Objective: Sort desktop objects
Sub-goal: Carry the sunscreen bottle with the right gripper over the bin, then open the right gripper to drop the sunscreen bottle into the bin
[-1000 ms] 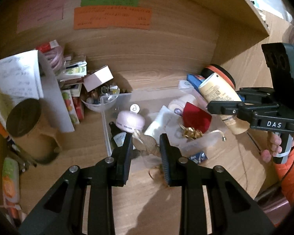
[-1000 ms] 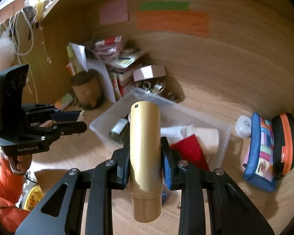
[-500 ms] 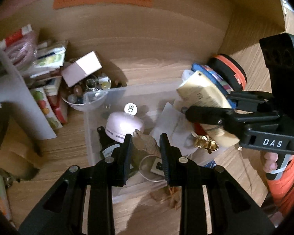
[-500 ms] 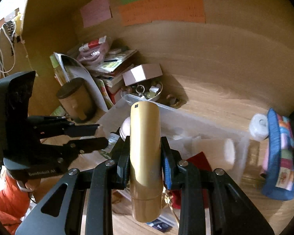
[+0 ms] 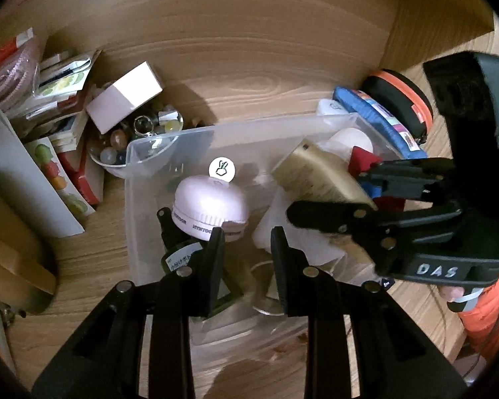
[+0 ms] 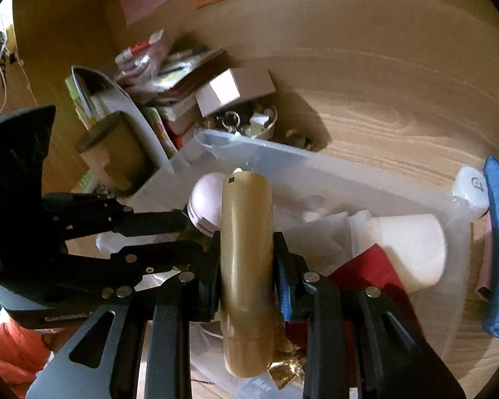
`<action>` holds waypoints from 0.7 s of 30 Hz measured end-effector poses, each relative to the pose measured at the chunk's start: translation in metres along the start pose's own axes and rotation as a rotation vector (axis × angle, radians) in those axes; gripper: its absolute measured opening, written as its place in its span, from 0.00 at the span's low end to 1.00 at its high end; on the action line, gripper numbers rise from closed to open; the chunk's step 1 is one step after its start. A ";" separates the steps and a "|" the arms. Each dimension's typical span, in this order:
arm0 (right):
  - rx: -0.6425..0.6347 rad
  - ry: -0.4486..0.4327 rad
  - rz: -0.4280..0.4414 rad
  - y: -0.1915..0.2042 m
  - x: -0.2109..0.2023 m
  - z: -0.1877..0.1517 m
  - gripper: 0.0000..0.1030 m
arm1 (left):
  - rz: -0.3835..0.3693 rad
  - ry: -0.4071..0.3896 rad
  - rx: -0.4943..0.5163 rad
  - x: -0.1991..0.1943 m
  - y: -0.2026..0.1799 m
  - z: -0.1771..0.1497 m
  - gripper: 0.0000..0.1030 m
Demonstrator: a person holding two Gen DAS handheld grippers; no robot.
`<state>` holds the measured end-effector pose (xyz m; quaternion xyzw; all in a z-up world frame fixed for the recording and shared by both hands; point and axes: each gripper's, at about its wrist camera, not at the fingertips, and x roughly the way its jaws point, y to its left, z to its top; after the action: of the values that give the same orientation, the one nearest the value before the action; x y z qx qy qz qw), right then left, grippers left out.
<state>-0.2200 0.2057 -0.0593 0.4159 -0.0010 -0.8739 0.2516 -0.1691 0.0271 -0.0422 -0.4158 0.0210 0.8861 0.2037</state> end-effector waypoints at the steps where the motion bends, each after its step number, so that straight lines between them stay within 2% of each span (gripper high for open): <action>1: -0.004 0.002 0.001 0.000 0.002 -0.001 0.24 | -0.005 -0.001 0.000 0.000 0.000 -0.001 0.26; 5: -0.014 0.010 -0.025 0.000 0.006 -0.005 0.24 | 0.019 -0.003 0.013 0.001 -0.003 -0.001 0.26; 9: -0.030 -0.032 -0.075 0.001 -0.002 -0.006 0.26 | 0.022 -0.005 0.013 0.002 -0.003 -0.001 0.26; 16: -0.020 -0.065 -0.095 -0.001 -0.009 -0.005 0.26 | 0.049 -0.027 0.007 -0.002 0.001 -0.002 0.33; 18: -0.027 -0.064 -0.104 0.001 -0.009 -0.004 0.26 | 0.062 -0.042 0.011 -0.006 0.001 -0.001 0.37; 20: -0.032 -0.070 -0.111 0.002 -0.010 -0.004 0.27 | 0.078 -0.063 0.017 -0.010 0.000 0.000 0.47; 21: -0.034 -0.076 -0.115 0.003 -0.011 -0.004 0.31 | 0.088 -0.075 0.023 -0.012 -0.001 0.000 0.49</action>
<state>-0.2094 0.2088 -0.0531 0.3775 0.0280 -0.9019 0.2079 -0.1619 0.0241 -0.0334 -0.3787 0.0419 0.9088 0.1699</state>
